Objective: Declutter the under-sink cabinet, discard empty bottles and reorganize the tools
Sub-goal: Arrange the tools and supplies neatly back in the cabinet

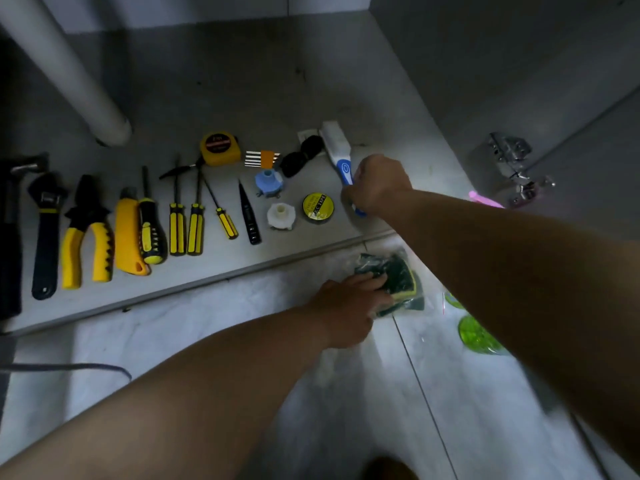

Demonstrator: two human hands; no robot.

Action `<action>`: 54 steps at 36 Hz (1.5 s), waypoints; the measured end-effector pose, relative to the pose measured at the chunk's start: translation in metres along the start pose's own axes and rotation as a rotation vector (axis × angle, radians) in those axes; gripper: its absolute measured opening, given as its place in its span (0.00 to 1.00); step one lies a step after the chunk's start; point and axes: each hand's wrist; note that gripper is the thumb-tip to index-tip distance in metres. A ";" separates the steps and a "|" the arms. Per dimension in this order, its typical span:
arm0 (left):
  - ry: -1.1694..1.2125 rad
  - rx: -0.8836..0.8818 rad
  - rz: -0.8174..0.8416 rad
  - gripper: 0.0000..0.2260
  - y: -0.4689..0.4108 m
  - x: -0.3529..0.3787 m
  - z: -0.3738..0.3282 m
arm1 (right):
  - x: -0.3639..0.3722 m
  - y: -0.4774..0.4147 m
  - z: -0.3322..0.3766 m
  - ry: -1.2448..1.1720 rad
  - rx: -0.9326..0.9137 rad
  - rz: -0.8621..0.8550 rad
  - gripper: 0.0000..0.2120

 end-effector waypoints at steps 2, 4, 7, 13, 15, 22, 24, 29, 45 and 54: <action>0.109 0.002 -0.141 0.17 -0.003 -0.002 0.000 | 0.004 0.006 -0.008 -0.058 -0.011 -0.020 0.14; 0.229 -0.021 -0.312 0.11 -0.007 -0.003 0.002 | 0.005 0.020 -0.022 -0.127 -0.046 -0.093 0.09; 0.557 -0.137 -0.462 0.10 -0.017 -0.003 0.001 | 0.011 0.056 -0.054 -0.126 -0.087 -0.181 0.10; 0.401 -0.254 -0.550 0.17 -0.043 0.000 0.001 | 0.041 0.129 -0.125 -0.163 0.329 0.071 0.34; 0.219 -0.305 -0.507 0.28 -0.049 0.003 0.001 | 0.052 0.142 -0.139 -0.351 0.529 0.206 0.34; 0.314 -0.360 -0.205 0.42 -0.065 0.005 0.004 | 0.080 0.142 -0.149 -1.197 0.689 0.232 0.19; 0.315 -0.394 -0.178 0.41 -0.067 0.003 0.005 | 0.082 0.141 -0.145 -1.315 0.646 0.210 0.16; 0.357 -0.442 -0.046 0.41 -0.056 0.002 0.002 | 0.081 0.150 -0.144 -1.349 0.584 0.284 0.10; 0.948 -0.249 -0.213 0.41 0.048 -0.024 -0.036 | 0.001 0.185 -0.127 -1.330 0.278 0.672 0.26; 0.932 -0.157 -0.181 0.42 0.075 -0.104 -0.045 | -0.048 0.176 -0.067 -1.382 0.029 0.561 0.21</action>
Point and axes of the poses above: each hand's wrist, its own y-axis away from the middle knuckle, its own x-axis out of the palm, z = x × y, and after that the axes turned 2 degrees about -x, right-handed
